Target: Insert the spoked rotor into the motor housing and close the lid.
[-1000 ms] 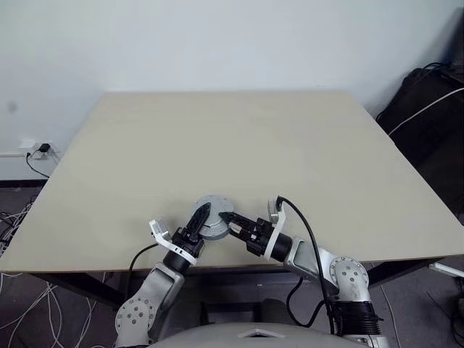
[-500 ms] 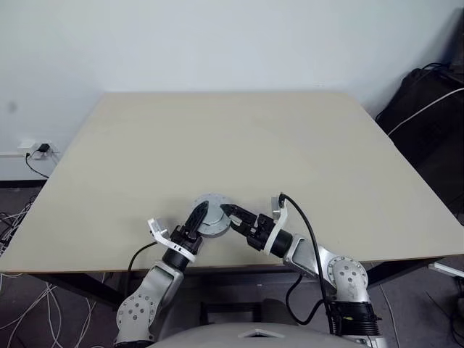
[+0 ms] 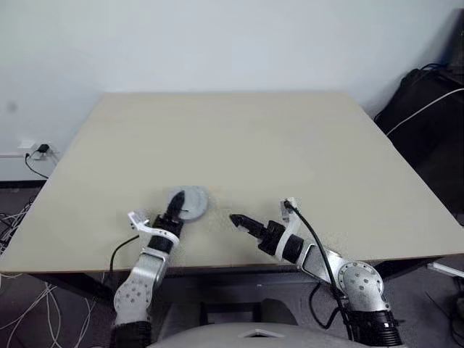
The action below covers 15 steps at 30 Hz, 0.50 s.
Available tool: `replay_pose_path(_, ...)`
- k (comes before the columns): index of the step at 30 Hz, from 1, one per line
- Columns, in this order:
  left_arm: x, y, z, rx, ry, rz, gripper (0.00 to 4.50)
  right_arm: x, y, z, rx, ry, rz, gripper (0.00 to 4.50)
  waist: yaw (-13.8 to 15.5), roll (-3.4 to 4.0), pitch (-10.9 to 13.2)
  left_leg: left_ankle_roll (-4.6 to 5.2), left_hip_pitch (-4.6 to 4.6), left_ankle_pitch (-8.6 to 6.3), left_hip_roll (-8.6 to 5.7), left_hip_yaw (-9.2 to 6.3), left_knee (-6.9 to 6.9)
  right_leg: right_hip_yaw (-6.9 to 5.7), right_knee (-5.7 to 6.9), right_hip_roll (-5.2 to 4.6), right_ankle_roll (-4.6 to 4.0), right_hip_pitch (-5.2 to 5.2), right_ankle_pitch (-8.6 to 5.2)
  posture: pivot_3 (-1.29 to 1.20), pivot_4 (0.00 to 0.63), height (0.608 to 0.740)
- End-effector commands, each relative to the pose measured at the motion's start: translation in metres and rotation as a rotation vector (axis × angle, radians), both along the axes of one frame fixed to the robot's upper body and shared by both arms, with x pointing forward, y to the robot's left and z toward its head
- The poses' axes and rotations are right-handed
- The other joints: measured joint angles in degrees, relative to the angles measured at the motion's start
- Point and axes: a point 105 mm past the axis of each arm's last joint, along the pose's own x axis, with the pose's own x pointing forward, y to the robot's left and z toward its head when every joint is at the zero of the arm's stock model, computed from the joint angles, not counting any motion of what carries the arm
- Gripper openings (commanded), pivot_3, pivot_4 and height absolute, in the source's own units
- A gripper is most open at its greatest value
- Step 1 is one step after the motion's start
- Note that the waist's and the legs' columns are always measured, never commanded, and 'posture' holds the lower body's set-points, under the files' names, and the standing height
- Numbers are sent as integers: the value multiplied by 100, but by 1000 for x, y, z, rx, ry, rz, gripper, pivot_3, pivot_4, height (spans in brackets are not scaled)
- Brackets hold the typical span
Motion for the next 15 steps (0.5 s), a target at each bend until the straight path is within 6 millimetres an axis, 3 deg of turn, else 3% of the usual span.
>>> replay_pose_path(1, 23, 3, 17, -40, -59, 78, 2162, 8, 1, 9, -88, -169, -12, 4500, 5, -10, -6, 5, 1, 3, -5, 0, 1, 0, 0, 3, -3, 2, 2, 0, 0, 740)
replay_pose_path(9, 73, 31, 19, -51, -7, 241, 2153, 20, -7, 7, -419, -533, -36, 4500, 49, -62, -8, 6, -1, 5, -23, -2, 10, 11, -3, 13, 9, 8, 9, 0, 0, 740)
replay_pose_path(15, 100, 30, 25, -43, 0, 242, 2153, 25, -17, -4, -567, -641, -67, 4500, 73, -101, -5, 5, 0, 6, -25, -4, 12, 13, -10, 20, -9, 17, 25, 0, 0, 740)
